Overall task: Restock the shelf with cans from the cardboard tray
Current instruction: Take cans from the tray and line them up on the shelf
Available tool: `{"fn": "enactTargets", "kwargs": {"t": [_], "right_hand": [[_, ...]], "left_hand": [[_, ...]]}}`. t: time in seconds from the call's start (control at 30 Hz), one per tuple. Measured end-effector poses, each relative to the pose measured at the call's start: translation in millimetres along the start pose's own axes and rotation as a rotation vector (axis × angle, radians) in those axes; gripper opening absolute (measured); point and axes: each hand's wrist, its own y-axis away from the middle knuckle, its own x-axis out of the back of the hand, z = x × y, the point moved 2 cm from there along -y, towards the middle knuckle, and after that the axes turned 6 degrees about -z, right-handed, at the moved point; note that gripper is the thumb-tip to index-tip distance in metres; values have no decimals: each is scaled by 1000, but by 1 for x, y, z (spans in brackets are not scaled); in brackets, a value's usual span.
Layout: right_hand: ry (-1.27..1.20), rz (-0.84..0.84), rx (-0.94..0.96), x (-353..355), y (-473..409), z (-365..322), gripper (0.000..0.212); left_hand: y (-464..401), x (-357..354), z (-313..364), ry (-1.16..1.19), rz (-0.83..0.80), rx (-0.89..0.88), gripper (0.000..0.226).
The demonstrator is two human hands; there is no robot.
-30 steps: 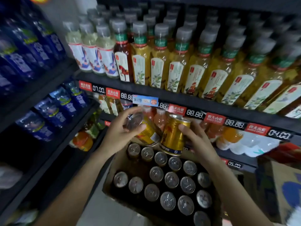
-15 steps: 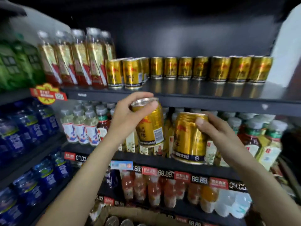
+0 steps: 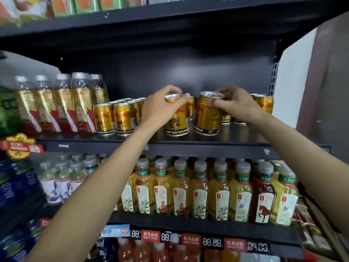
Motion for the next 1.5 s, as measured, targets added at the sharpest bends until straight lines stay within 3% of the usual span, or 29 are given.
{"fn": "enactTargets", "kwargs": {"t": [0.23, 0.43, 0.5, 0.63, 0.8, 1.03, 1.17, 1.3, 1.37, 1.43, 1.5], "right_hand": [[232, -97, -21, -8, -54, 28, 58], [381, -311, 46, -6, -70, 27, 37], [489, -392, 64, -5, -72, 22, 42], [744, -375, 75, -9, -83, 17, 57], [613, -482, 48, -1, -108, 18, 64], [714, -557, -8, -2, -136, 40, 58], [654, -589, -22, -4, -139, 48, 58], [694, -553, -3, 2, -130, 50, 65], [862, -409, 118, 6, -118, 54, 74], [1045, -254, 269, 5, -104, 61, 81], [1171, -200, 357, -6, -90, 70, 82]], "left_hand": [[-41, -40, -27, -202, -48, 69, 46], [-61, -54, -35, -202, -83, 74, 49], [-66, -57, -36, -212, -85, 67, 48], [-80, -65, -38, -218, -91, 41, 45], [-101, -76, -43, -262, -104, 49, 48], [-112, -91, -50, -275, -168, 21, 51], [-112, -99, -54, -269, -223, 13, 52], [-107, -97, -54, -251, -319, -28, 68], [-100, -89, -57, -230, -385, -44, 87], [-91, -78, -63, -377, -414, -100, 103], [-85, -71, -69, -558, -385, -209, 102]]}}
